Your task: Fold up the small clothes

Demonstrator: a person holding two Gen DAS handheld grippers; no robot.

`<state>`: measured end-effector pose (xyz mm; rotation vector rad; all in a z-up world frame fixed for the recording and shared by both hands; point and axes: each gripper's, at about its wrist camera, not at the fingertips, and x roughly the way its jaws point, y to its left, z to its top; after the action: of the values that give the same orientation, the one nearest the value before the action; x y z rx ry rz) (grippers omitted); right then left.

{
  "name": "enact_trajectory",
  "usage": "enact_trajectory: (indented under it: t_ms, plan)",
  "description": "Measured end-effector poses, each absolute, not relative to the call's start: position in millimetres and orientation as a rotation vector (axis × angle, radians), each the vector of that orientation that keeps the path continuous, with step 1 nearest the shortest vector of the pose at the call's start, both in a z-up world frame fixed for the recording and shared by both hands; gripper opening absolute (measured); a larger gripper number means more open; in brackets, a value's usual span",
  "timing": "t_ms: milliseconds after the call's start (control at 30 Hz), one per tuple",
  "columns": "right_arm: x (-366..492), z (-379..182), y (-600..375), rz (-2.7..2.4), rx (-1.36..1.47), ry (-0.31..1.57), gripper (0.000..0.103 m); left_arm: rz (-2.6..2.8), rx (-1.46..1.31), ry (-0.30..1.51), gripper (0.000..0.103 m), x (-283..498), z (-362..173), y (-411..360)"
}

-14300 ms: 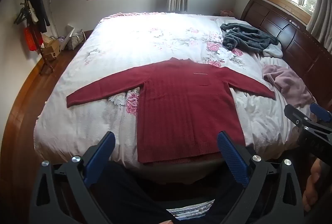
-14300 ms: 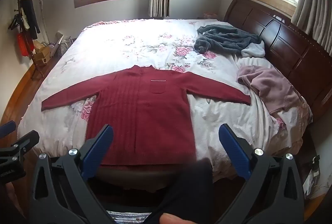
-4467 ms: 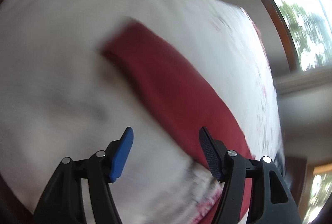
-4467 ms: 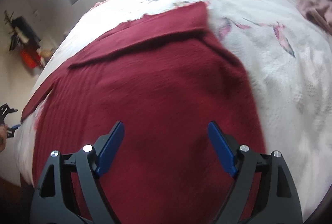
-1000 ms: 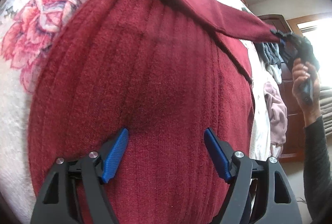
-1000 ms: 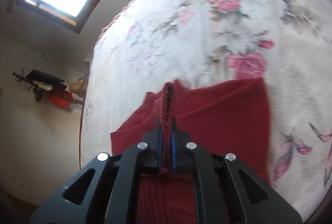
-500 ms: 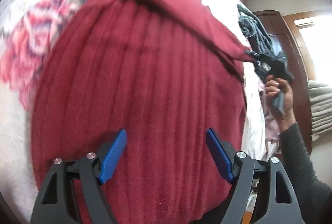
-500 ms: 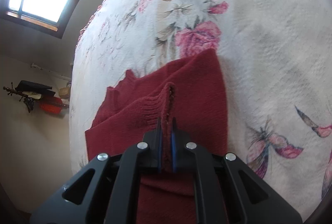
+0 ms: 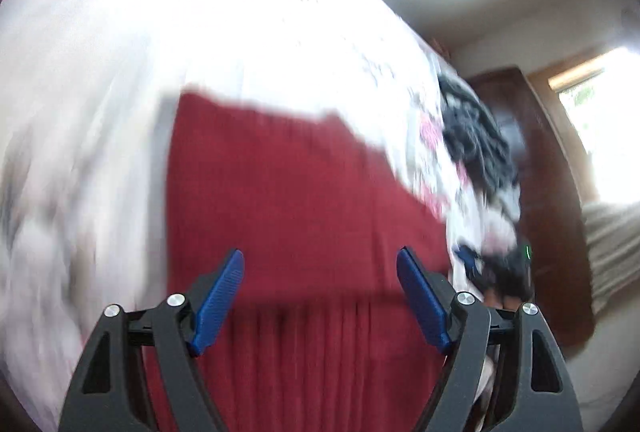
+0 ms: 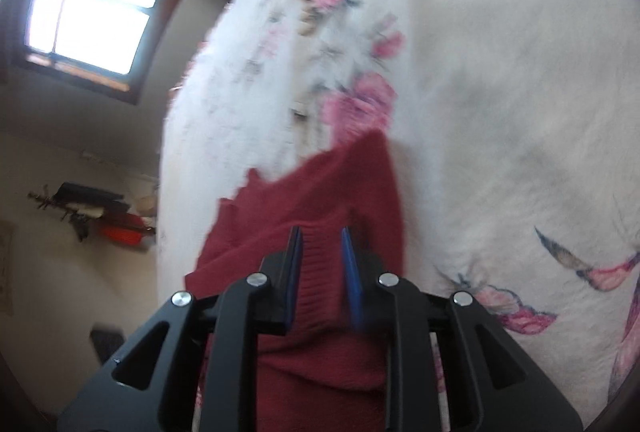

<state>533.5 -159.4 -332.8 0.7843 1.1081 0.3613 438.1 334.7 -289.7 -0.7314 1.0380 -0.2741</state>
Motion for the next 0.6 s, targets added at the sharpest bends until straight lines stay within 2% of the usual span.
enact_trajectory:
  t_ms: [133, 167, 200, 233, 267, 300, 367, 433, 533, 600]
  plan:
    - [541.8, -352.7, -141.2, 0.435, 0.758, 1.217, 0.02, -0.253, -0.638, 1.125, 0.079, 489.5, -318.1, 329.9]
    - [542.1, -361.7, -140.7, 0.414, 0.75, 1.244, 0.016, -0.218, -0.626, 1.178, 0.079, 496.2, -334.1, 331.7]
    - [541.5, -372.2, -143.6, 0.392, 0.755, 1.26, 0.005, -0.19, -0.638, 1.236, 0.078, 500.0, -352.0, 334.6]
    - [539.9, -377.1, -146.8, 0.381, 0.759, 1.264, 0.0, -0.191, -0.641, 1.246, 0.074, 499.1, -357.1, 335.2]
    - [537.5, -377.0, -149.9, 0.379, 0.771, 1.259, 0.001, -0.19, -0.628, 1.233, 0.072, 496.1, -352.6, 335.8]
    - [532.9, -371.5, -151.6, 0.391, 0.785, 1.241, 0.007, -0.206, -0.63, 1.211, 0.072, 490.8, -344.1, 336.0]
    - [523.3, -357.4, -148.4, 0.445, 0.777, 1.21, 0.012, -0.286, -0.664, 1.158, 0.071, 478.8, -328.6, 335.9]
    - [512.1, -351.8, -140.6, 0.51, 0.769, 1.212, 0.012, -0.41, -0.698, 1.126, 0.071, 458.2, -317.4, 327.8]
    - [502.6, -373.0, -129.1, 0.513, 0.735, 1.284, 0.012, -0.45, -0.672, 1.196, 0.071, 447.8, -332.2, 311.3]
    - [498.1, -391.1, -130.9, 0.468, 0.744, 1.309, 0.0, -0.405, -0.651, 1.266, 0.071, 448.2, -354.6, 311.5]
